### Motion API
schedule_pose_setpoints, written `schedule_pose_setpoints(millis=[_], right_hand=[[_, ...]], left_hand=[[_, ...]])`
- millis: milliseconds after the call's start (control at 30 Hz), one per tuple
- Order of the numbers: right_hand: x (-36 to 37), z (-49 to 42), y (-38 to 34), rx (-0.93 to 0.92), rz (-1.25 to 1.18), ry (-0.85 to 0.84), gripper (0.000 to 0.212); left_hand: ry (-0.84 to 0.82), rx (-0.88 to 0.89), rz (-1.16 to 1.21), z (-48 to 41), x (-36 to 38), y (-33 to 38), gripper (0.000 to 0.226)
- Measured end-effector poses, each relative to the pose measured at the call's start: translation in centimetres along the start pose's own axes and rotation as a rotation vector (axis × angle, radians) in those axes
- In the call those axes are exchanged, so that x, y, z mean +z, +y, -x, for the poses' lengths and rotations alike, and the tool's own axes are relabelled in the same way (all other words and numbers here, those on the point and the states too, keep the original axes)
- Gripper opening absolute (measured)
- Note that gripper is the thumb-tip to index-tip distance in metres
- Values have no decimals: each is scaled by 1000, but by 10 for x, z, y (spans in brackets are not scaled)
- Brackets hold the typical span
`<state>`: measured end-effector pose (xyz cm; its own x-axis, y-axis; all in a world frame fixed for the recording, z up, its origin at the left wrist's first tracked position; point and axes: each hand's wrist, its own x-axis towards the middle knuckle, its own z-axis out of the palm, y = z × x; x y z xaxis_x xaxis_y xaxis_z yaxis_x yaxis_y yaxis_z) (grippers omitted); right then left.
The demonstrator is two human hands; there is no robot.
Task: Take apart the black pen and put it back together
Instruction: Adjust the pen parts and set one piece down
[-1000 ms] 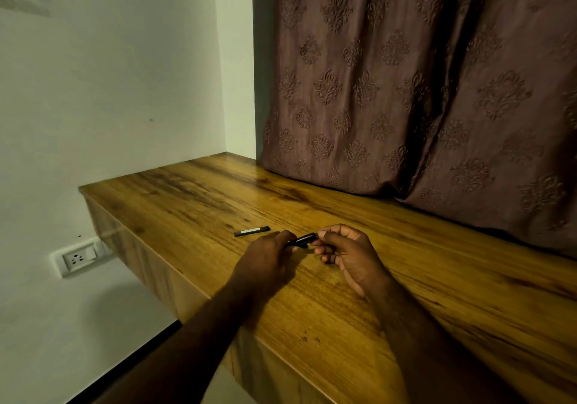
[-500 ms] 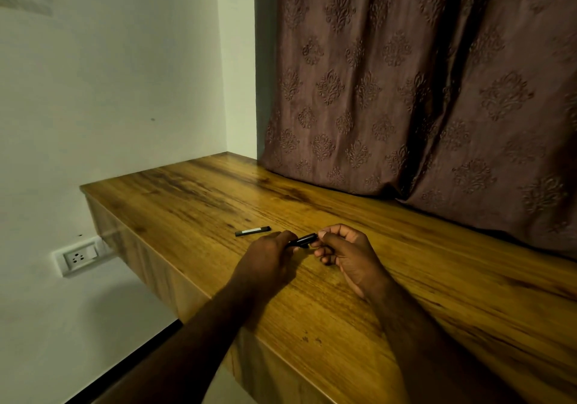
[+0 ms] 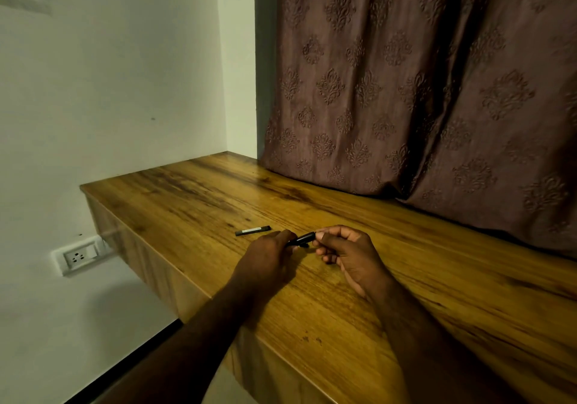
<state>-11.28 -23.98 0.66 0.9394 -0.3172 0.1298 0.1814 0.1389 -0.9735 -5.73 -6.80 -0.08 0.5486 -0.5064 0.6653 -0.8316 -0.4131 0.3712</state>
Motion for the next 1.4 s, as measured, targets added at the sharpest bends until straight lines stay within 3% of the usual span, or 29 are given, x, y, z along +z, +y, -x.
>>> schedule_pose_setpoints(millis=[433,533,667,833,967,1067,1233,1400], right_hand=[[11,7,-5,-22,166,14,17],[15,7,-1,-53,278,15,20],[16,6,4,-92,395,25,20],[15,5,6,-97,472,22,24],[16,6,9,-143,577,17,14],[18,6,9,-185,664,55,16],[14,5,6,-212,599,207,22],[12,4,3,-358,626,334,21]], left_hand=[[4,8,10,0,1,-1,45],[-6,6,33,0,0,-1,59],[-9,18,27,0,2,-4,39],[1,10,14,0,5,-5,33],[24,22,-1,0,5,-6,27],[38,31,5,1,5,-5,29],[49,30,10,1,4,-4,24],[39,15,9,1,4,-6,26]])
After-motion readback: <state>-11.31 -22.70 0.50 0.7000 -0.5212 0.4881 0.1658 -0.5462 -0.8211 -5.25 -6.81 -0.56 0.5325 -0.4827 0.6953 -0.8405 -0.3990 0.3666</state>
